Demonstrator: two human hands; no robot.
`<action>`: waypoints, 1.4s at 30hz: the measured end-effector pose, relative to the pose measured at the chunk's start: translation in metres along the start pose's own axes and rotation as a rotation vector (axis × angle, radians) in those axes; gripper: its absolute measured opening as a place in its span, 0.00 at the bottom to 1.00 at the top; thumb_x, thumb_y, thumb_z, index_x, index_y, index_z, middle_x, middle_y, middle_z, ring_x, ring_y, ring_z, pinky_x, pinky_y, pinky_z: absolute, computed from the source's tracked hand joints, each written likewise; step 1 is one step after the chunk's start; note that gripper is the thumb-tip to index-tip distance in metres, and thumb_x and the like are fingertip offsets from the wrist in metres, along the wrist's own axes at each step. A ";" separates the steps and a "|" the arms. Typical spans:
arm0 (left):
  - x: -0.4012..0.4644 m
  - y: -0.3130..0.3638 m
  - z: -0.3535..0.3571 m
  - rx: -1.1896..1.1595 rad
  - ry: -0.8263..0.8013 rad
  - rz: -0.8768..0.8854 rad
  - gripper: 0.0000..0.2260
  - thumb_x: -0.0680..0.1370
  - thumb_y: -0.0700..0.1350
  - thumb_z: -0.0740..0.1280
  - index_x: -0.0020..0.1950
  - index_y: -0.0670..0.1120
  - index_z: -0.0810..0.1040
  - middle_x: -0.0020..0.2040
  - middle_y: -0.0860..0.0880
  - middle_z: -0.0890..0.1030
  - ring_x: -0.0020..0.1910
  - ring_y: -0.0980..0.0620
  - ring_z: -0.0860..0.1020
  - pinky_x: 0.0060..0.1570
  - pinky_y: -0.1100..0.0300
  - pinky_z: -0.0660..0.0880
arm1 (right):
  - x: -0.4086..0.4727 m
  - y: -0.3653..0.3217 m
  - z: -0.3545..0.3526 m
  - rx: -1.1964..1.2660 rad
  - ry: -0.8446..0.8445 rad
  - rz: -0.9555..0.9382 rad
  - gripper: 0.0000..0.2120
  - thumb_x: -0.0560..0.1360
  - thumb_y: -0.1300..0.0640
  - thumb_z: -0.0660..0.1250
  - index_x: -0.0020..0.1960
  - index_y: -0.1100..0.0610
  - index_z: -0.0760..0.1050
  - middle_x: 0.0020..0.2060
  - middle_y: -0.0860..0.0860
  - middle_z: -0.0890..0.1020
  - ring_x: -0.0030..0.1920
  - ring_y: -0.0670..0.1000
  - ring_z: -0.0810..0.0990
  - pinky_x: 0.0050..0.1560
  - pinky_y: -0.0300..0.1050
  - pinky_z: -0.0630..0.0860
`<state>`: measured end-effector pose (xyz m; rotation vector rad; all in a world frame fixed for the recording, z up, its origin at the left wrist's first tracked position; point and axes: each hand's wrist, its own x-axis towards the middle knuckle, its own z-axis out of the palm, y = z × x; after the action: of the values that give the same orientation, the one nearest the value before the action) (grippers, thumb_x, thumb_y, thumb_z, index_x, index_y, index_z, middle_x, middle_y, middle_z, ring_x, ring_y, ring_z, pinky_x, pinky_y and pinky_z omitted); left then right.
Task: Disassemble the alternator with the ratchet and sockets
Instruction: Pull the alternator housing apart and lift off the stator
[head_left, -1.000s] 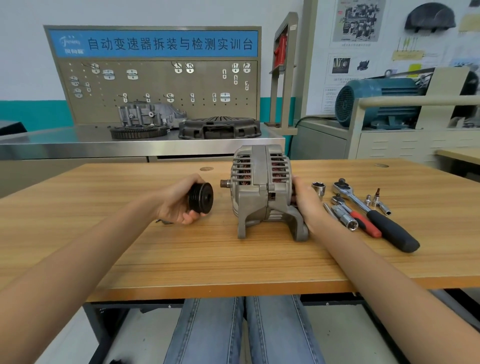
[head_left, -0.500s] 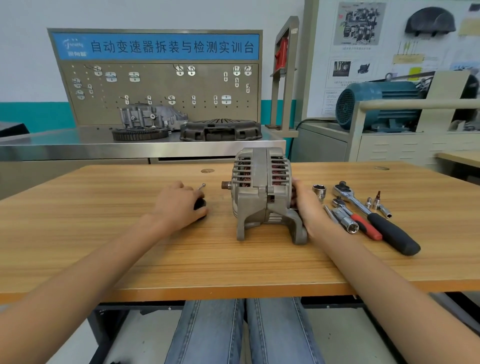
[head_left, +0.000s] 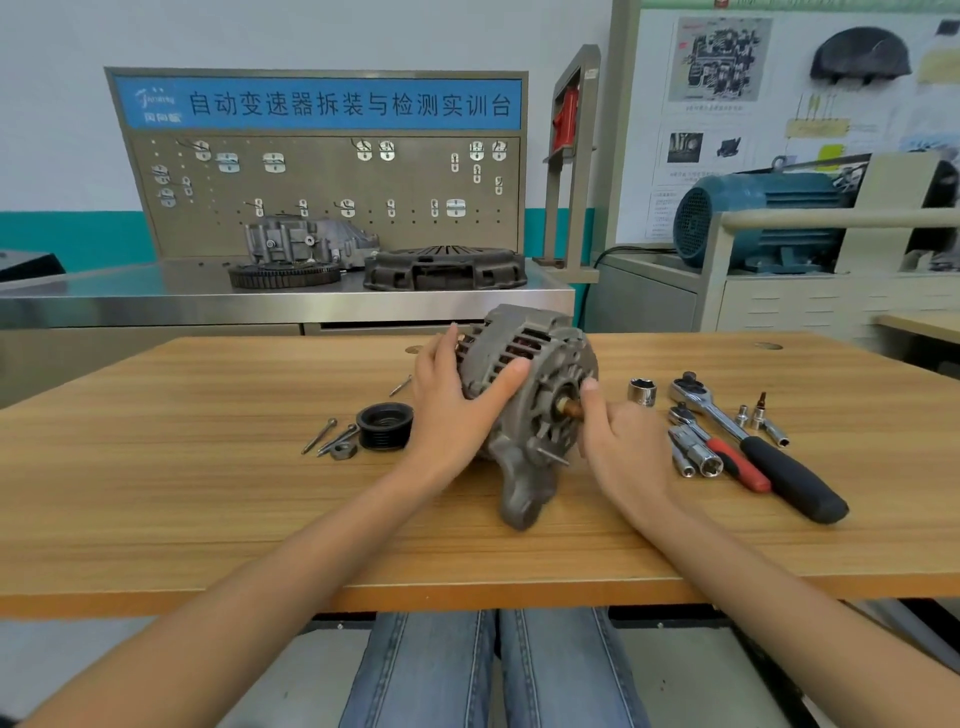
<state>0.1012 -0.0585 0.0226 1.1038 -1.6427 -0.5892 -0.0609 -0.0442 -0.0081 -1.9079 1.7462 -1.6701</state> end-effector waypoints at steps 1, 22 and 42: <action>0.005 -0.006 -0.006 -0.027 -0.049 0.005 0.44 0.68 0.70 0.61 0.78 0.53 0.52 0.74 0.51 0.57 0.73 0.53 0.57 0.72 0.49 0.58 | 0.000 -0.001 -0.002 -0.014 0.059 -0.060 0.30 0.82 0.48 0.51 0.24 0.59 0.68 0.19 0.52 0.69 0.21 0.49 0.67 0.24 0.42 0.65; 0.010 -0.032 -0.011 -0.295 -0.131 0.011 0.35 0.64 0.70 0.65 0.70 0.66 0.60 0.68 0.55 0.63 0.70 0.53 0.64 0.71 0.45 0.64 | 0.038 0.009 0.003 0.574 -0.279 0.229 0.32 0.68 0.30 0.60 0.63 0.48 0.73 0.58 0.50 0.79 0.61 0.51 0.76 0.64 0.58 0.72; 0.039 -0.029 -0.020 -0.758 -0.041 -0.299 0.18 0.80 0.57 0.56 0.57 0.48 0.78 0.53 0.46 0.84 0.50 0.48 0.82 0.52 0.53 0.77 | 0.056 -0.003 -0.013 0.229 -0.373 0.515 0.31 0.79 0.35 0.43 0.67 0.53 0.71 0.70 0.55 0.70 0.70 0.55 0.66 0.71 0.58 0.58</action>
<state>0.1283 -0.1028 0.0248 0.7608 -1.1173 -1.3042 -0.0811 -0.0776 0.0346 -1.3970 1.6264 -1.1816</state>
